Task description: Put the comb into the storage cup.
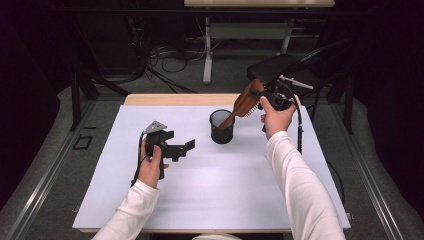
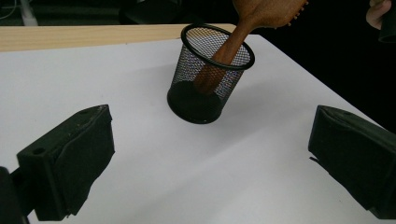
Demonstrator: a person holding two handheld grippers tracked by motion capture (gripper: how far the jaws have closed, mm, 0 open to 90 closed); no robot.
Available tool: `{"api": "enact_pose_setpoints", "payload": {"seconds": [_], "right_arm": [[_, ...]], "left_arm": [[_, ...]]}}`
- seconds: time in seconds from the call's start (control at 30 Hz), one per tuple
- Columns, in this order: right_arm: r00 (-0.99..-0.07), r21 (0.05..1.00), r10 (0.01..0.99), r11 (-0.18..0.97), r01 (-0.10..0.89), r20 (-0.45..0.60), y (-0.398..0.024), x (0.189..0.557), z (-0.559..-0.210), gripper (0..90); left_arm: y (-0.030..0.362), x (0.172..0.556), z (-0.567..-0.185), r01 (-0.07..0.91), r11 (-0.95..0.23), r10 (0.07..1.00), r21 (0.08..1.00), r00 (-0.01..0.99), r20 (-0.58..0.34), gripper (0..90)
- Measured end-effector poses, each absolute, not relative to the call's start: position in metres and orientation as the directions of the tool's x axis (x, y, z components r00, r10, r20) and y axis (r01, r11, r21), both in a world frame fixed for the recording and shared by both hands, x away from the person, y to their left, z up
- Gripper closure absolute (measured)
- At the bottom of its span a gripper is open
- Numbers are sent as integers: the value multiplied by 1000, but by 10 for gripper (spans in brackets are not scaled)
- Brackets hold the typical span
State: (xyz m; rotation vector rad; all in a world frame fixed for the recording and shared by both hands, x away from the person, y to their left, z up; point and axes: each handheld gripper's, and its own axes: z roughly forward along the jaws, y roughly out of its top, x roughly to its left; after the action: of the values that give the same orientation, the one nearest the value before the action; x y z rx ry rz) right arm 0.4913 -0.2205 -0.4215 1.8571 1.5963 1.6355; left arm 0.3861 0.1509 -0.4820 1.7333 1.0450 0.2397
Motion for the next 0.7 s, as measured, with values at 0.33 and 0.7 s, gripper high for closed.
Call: {"api": "enact_pose_setpoints", "payload": {"seconds": [0.33, 0.7], "right_arm": [[-204, 721, 790, -377, 582, 578, -205, 493, -429, 517], [-190, 717, 800, -371, 590, 570, -200, 496, -437, 516]], "left_arm": [[152, 386, -482, 526, -70, 737, 848, 600, -311, 4], [152, 387, -482, 526, -69, 736, 848, 601, -313, 4]]}}
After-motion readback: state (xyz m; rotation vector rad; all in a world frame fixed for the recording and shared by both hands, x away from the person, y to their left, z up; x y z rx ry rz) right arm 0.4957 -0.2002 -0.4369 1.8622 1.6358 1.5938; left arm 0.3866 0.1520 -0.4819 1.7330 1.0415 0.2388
